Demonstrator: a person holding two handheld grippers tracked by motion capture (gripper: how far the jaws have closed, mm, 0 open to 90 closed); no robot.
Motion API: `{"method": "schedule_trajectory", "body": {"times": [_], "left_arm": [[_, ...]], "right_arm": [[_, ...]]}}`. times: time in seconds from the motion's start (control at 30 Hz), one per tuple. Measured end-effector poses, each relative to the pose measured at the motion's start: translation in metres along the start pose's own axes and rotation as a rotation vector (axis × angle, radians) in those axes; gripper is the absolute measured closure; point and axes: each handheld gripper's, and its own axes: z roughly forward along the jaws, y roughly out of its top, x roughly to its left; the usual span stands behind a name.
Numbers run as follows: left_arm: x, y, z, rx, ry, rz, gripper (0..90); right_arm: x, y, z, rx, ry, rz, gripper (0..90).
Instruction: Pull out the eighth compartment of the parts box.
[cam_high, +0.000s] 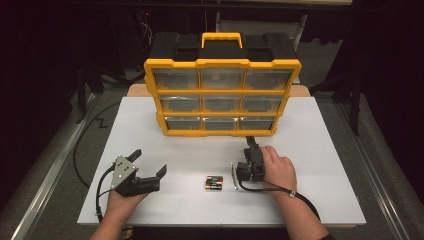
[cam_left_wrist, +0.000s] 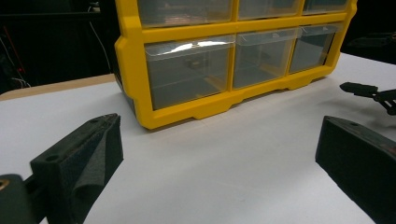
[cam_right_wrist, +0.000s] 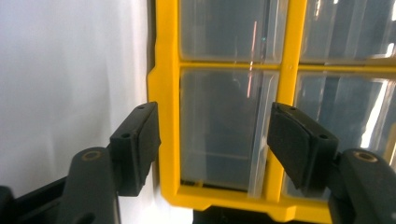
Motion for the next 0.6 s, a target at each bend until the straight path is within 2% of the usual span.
{"method": "schedule_trajectory", "body": {"times": [0.27,0.6], "left_arm": [[0.000,0.000,0.000,0.003,0.001,0.004,1.8],[0.000,0.000,0.000,0.003,-0.002,0.002,1.8]], "right_arm": [[-0.004,0.018,0.006,0.001,-0.007,0.008,44.7],[-0.012,0.044,0.025,0.011,-0.005,0.021,52.8]]}}
